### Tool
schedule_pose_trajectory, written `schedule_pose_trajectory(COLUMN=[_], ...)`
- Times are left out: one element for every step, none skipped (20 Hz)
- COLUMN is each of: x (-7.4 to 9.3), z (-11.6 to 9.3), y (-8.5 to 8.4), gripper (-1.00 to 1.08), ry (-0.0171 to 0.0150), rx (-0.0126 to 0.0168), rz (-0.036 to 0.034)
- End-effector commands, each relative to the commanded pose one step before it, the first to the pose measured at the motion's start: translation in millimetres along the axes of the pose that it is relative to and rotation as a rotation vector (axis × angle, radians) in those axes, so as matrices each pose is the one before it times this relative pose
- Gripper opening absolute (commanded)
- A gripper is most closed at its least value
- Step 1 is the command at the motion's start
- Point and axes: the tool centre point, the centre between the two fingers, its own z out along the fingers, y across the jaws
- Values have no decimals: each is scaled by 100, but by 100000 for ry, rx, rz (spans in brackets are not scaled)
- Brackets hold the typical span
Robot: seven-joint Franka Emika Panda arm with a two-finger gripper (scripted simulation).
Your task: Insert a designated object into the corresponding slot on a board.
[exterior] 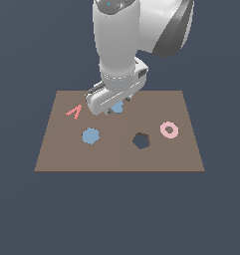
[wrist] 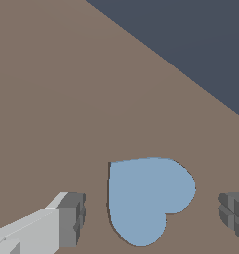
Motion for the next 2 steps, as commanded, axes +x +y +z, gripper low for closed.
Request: schedule_pose_trajectory(x=[-6,0], z=[2,0], y=[-1,0], gripper=[100,100], ry=[-17,0], rx=[6,0], rz=[0,0])
